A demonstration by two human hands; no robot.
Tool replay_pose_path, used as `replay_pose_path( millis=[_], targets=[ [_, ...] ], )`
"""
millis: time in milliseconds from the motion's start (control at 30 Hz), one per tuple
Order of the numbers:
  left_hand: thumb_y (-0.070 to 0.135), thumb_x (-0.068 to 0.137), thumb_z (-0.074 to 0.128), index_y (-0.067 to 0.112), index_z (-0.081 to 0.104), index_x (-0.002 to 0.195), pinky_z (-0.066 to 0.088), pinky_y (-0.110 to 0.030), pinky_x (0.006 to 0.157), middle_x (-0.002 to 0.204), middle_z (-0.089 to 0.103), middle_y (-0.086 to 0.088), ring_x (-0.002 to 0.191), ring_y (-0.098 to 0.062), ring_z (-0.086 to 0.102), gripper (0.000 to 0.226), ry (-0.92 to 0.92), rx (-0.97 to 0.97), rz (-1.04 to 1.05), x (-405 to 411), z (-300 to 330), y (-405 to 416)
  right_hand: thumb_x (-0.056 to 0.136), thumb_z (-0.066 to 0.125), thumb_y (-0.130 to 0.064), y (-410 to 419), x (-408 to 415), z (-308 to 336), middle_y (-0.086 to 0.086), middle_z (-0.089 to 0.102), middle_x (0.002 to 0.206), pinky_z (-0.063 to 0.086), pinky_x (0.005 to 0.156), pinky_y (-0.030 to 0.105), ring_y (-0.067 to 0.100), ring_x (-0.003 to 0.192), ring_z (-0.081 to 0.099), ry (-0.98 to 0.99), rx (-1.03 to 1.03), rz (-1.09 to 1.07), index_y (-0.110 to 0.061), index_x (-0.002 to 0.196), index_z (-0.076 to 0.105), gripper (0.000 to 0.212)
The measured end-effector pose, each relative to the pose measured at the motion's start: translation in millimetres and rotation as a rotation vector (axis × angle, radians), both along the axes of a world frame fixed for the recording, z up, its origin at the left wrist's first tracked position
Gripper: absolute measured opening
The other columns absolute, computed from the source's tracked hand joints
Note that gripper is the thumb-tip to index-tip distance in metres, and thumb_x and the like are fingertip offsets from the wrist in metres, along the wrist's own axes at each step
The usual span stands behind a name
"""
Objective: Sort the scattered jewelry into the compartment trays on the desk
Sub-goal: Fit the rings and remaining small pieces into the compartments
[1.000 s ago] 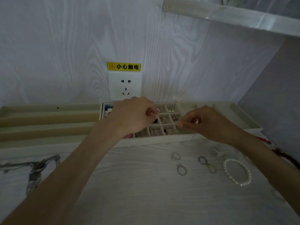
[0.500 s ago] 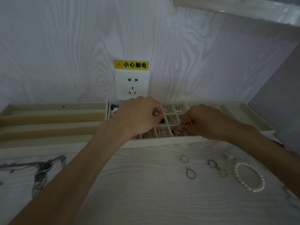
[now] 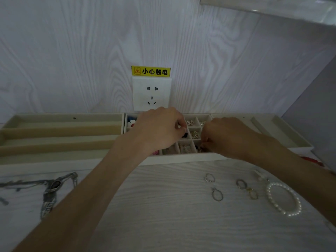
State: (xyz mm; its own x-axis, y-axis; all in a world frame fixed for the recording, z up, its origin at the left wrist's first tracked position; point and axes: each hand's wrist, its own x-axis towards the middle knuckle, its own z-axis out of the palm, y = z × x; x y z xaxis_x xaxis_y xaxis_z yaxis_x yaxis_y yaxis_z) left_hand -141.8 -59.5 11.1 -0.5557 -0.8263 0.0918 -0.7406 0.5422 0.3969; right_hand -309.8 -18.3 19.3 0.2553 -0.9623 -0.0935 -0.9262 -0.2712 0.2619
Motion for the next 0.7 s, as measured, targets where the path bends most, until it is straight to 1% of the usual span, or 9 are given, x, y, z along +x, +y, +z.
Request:
replay_pose_path(
  millis=[133,267,333,433,500,567,600,633,700],
  targets=[
    [0.04,0.091,0.052,0.036,0.066,0.106,0.041,-0.022,0.062,0.105,0.067,0.012,0.08,-0.009,0.058,0.02,-0.004,-0.005,0.004,0,0,0,0.089,0.055,-0.032,1,0,-1,-0.003,0.04,0.06,0.028,0.049,0.026,0.017,0.061,0.045,0.022,-0.07,0.002,-0.015,0.079,0.066,0.022],
    [0.039,0.091,0.053,0.036,0.066,0.105,0.048,-0.026,0.07,0.104,0.066,0.012,0.081,-0.01,0.059,0.02,0.004,0.008,0.001,1,1,1,0.087,0.058,-0.039,1,-2,-2,0.001,0.06,0.076,0.026,0.05,0.025,0.017,0.065,0.049,0.0,-0.1,-0.009,-0.018,0.084,0.069,0.023],
    [0.039,0.091,0.053,0.036,0.066,0.105,0.048,-0.026,0.072,0.104,0.066,0.013,0.085,-0.01,0.06,0.02,0.002,0.01,0.003,1,2,2,0.086,0.059,-0.041,1,-3,-2,0.002,0.065,0.082,0.03,0.055,0.025,0.019,0.07,0.055,-0.001,-0.111,-0.008,-0.02,0.084,0.069,0.024],
    [0.039,0.091,0.053,0.036,0.066,0.105,0.045,-0.024,0.07,0.102,0.066,0.013,0.086,-0.009,0.06,0.019,0.001,0.006,0.002,1,1,2,0.085,0.06,-0.041,3,-5,0,-0.001,0.067,0.085,0.039,0.059,0.026,0.018,0.076,0.061,-0.033,-0.098,0.004,-0.023,0.088,0.072,0.021],
    [0.037,0.091,0.054,0.037,0.066,0.104,0.043,-0.023,0.065,0.102,0.065,0.013,0.084,-0.007,0.058,0.018,0.011,-0.007,-0.002,1,1,2,0.085,0.061,-0.038,6,-10,8,-0.009,0.064,0.088,0.039,0.061,0.025,0.012,0.08,0.059,-0.102,-0.059,0.002,-0.03,0.096,0.071,0.017],
    [0.031,0.091,0.054,0.039,0.065,0.106,0.038,-0.019,0.06,0.105,0.063,0.014,0.088,-0.006,0.054,0.02,0.002,-0.031,-0.054,2,1,2,0.087,0.061,-0.032,12,-20,21,-0.021,0.054,0.085,0.036,0.06,0.019,0.0,0.076,0.051,-0.224,0.021,-0.024,-0.041,0.103,0.066,0.02],
    [0.027,0.09,0.054,0.04,0.064,0.107,0.036,-0.02,0.062,0.109,0.06,0.014,0.094,-0.005,0.049,0.024,-0.021,-0.042,-0.109,1,2,2,0.088,0.06,-0.029,16,-28,25,-0.024,0.051,0.083,0.036,0.063,0.018,-0.002,0.075,0.048,-0.282,0.069,-0.029,-0.048,0.105,0.062,0.025],
    [0.023,0.09,0.054,0.041,0.063,0.109,0.035,-0.022,0.068,0.113,0.056,0.013,0.1,-0.006,0.043,0.027,-0.055,-0.057,-0.172,0,1,3,0.09,0.058,-0.027,19,-34,29,-0.027,0.049,0.085,0.038,0.068,0.019,-0.002,0.078,0.047,-0.324,0.112,-0.022,-0.055,0.104,0.057,0.031],
    [0.022,0.09,0.053,0.04,0.062,0.113,0.029,-0.023,0.081,0.124,0.048,0.013,0.111,-0.008,0.034,0.031,-0.126,-0.102,-0.271,-3,0,5,0.092,0.053,-0.022,25,-42,28,-0.025,0.051,0.096,0.04,0.082,0.022,0.0,0.092,0.046,-0.348,0.171,-0.013,-0.062,0.105,0.05,0.042]
  ],
)
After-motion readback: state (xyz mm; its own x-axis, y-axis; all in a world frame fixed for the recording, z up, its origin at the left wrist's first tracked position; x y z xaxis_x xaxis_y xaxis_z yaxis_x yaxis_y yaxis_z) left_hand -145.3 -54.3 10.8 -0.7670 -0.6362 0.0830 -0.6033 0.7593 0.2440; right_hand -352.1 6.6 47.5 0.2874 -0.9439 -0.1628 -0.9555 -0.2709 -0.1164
